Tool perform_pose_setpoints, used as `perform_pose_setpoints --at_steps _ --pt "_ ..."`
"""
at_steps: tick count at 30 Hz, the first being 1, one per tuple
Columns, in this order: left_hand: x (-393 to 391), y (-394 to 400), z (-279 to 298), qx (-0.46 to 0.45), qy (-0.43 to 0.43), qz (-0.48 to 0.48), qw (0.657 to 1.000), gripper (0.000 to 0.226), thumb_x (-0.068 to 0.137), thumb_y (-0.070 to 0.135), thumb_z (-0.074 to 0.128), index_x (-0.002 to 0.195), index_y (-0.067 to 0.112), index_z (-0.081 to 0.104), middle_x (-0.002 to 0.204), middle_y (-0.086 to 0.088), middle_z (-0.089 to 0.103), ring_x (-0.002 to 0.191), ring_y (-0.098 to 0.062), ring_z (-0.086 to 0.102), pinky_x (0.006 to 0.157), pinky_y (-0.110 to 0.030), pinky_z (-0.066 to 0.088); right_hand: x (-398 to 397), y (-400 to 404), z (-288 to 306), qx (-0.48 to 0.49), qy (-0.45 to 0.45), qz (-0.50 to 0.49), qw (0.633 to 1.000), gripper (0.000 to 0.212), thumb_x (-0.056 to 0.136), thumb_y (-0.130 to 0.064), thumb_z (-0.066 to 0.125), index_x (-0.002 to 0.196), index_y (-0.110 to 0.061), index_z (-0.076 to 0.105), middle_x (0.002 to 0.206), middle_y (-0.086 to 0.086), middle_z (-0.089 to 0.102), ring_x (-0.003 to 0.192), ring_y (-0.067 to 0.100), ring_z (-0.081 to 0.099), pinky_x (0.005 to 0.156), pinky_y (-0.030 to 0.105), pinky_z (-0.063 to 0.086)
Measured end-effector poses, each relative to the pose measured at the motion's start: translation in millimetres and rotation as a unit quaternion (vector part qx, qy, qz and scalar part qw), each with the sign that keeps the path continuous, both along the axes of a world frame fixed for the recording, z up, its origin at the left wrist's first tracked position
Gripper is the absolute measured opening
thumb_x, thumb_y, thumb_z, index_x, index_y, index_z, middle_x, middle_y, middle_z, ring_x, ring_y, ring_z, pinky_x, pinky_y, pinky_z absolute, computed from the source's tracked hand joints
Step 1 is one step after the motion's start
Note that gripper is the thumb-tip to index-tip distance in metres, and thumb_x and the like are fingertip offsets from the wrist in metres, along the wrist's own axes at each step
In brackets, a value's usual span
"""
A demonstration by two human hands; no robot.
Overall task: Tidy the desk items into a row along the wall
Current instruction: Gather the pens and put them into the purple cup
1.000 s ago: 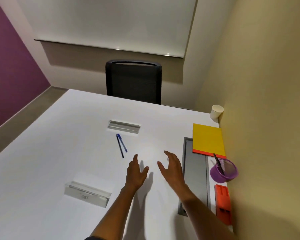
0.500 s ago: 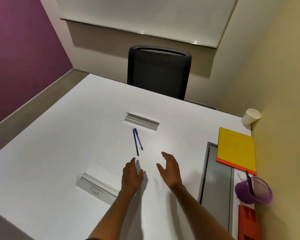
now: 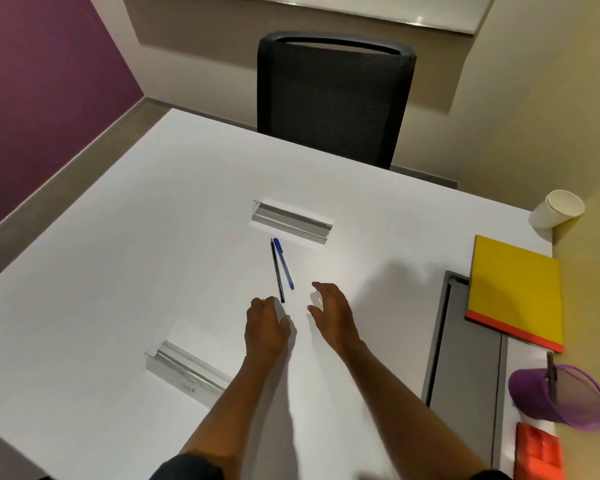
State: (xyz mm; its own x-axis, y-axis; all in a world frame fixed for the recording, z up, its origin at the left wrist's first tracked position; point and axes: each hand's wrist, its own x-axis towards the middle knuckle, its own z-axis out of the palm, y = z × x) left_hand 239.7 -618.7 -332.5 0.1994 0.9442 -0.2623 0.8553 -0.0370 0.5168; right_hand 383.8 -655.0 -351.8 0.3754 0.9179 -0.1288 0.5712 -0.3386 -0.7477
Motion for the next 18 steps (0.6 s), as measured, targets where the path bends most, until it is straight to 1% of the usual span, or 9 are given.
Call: perform_pose_setpoints --at_steps 3,6,8,10,12,13,15,16,18 --pt "7 10 -4 0.010 0.002 0.019 1.000 0.033 0.089 0.024 0.059 0.117 0.009 0.054 0.116 -0.011 0.051 0.107 -0.026 0.052 0.085 -0.029 0.043 -1 17 -6 0.008 -0.016 0.017 1.000 0.046 0.087 -0.014 0.068 0.130 -0.015 0.054 0.129 0.004 0.057 0.119 0.018 0.054 0.103 0.024 0.041" --pt "14 20 -10 0.020 0.013 0.039 0.999 0.034 0.088 0.029 0.060 0.114 0.007 0.054 0.113 -0.011 0.052 0.104 -0.026 0.054 0.081 -0.029 0.044 -5 35 -6 0.015 -0.017 0.038 0.999 0.040 0.089 -0.015 0.064 0.129 -0.015 0.056 0.130 0.006 0.057 0.120 0.020 0.053 0.104 0.025 0.039" --pt "16 25 -15 0.027 0.016 0.046 0.998 0.035 0.088 0.032 0.061 0.110 0.006 0.053 0.110 -0.012 0.054 0.100 -0.026 0.055 0.078 -0.030 0.044 -8 44 -9 0.010 -0.043 0.063 0.997 0.039 0.089 -0.013 0.065 0.127 -0.014 0.058 0.133 0.009 0.056 0.122 0.023 0.052 0.104 0.026 0.039" --pt "18 31 -19 0.037 0.024 0.047 0.998 0.035 0.088 0.034 0.061 0.108 0.006 0.053 0.107 -0.012 0.055 0.099 -0.027 0.055 0.077 -0.031 0.044 -8 50 -16 -0.001 -0.075 0.088 0.993 0.040 0.087 -0.016 0.067 0.127 -0.016 0.059 0.137 0.008 0.052 0.125 0.023 0.049 0.099 0.020 0.038" --pt "21 36 -22 0.043 0.029 0.049 0.997 0.035 0.089 0.035 0.059 0.107 0.006 0.052 0.107 -0.011 0.055 0.099 -0.026 0.055 0.077 -0.031 0.044 -7 54 -21 -0.021 -0.071 0.078 0.994 0.041 0.089 -0.025 0.065 0.129 -0.021 0.056 0.141 0.004 0.047 0.124 0.017 0.049 0.091 0.007 0.035" --pt "22 38 -22 0.046 0.030 0.050 0.997 0.033 0.090 0.034 0.058 0.107 0.007 0.052 0.106 -0.011 0.055 0.100 -0.026 0.055 0.076 -0.030 0.043 -7 54 -21 -0.024 -0.081 0.081 0.993 0.041 0.090 -0.026 0.064 0.130 -0.021 0.055 0.142 0.003 0.046 0.125 0.016 0.048 0.091 0.008 0.038" --pt "25 41 -24 0.051 0.031 0.049 0.997 0.028 0.092 0.031 0.056 0.105 0.007 0.053 0.105 -0.011 0.056 0.099 -0.027 0.055 0.076 -0.030 0.043 -8 53 -18 -0.010 -0.116 0.107 0.987 0.039 0.091 -0.020 0.061 0.130 -0.019 0.055 0.140 0.006 0.047 0.126 0.022 0.045 0.096 0.026 0.045" --pt "26 43 -25 0.055 0.031 0.046 0.997 0.025 0.093 0.029 0.054 0.105 0.007 0.054 0.104 -0.011 0.057 0.098 -0.027 0.056 0.076 -0.031 0.044 -8 51 -15 -0.004 -0.129 0.113 0.985 0.038 0.091 -0.017 0.059 0.129 -0.016 0.055 0.136 0.008 0.049 0.123 0.025 0.046 0.095 0.032 0.046" --pt "28 45 -25 0.053 0.035 0.050 0.997 0.022 0.094 0.024 0.051 0.106 0.006 0.056 0.105 -0.012 0.059 0.098 -0.028 0.058 0.078 -0.033 0.047 -6 50 -13 -0.012 -0.181 0.129 0.975 0.036 0.090 -0.013 0.062 0.125 -0.012 0.056 0.130 0.008 0.053 0.117 0.026 0.050 0.089 0.033 0.048"
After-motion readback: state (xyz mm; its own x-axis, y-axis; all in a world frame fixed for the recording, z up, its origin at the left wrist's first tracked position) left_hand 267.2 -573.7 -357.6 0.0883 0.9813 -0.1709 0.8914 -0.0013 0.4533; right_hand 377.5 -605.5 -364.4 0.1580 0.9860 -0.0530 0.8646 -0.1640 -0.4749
